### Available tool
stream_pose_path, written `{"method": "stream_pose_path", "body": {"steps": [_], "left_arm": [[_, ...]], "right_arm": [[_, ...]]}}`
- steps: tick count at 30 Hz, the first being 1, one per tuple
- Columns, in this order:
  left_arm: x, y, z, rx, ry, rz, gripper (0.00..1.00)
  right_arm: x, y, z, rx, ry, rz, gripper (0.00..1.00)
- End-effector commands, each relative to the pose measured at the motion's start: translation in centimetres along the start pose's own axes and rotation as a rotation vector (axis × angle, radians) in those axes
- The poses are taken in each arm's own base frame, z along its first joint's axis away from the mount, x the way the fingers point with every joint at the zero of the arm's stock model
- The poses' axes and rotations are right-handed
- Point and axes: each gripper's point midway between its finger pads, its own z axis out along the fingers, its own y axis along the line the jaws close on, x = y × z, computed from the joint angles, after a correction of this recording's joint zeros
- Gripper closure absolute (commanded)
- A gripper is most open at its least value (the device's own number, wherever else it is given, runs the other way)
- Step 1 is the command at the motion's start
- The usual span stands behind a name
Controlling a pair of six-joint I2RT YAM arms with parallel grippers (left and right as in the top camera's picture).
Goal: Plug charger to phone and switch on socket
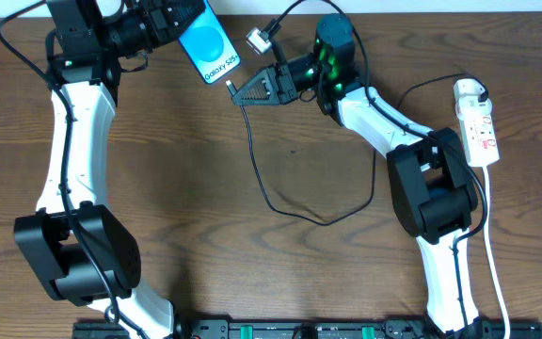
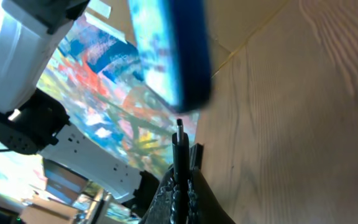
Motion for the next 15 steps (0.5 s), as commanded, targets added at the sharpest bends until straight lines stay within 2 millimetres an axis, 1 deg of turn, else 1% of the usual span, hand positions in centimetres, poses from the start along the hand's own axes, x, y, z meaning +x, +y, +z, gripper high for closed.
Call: {"method": "stream_pose_path", "body": {"steps": [1, 3, 9, 15], "left_arm": [[-0.60, -0.79, -0.40, 0.006, -0.015, 0.052, 0.92], [-0.62, -0.76, -0.40, 0.004, -0.016, 0.052, 0.93], [-0.50, -0.93, -0.40, 0.014, -0.009, 0.041, 0.93], [-0.52, -0.92, -0.40, 0.013, -0.010, -0.029, 0.93]], "right_arm": [[-0.11, 0.77, 0.31, -0.011, 0.016, 0.001, 0.99], [-0.27, 1.14, 0.31, -0.012, 0.016, -0.009, 0.99], [-0.28, 1.16, 0.31, -0.012, 0.016, -0.009, 0.99], [-0.28, 1.16, 0.31, -0.012, 0.016, -0.009, 0.99]]}}
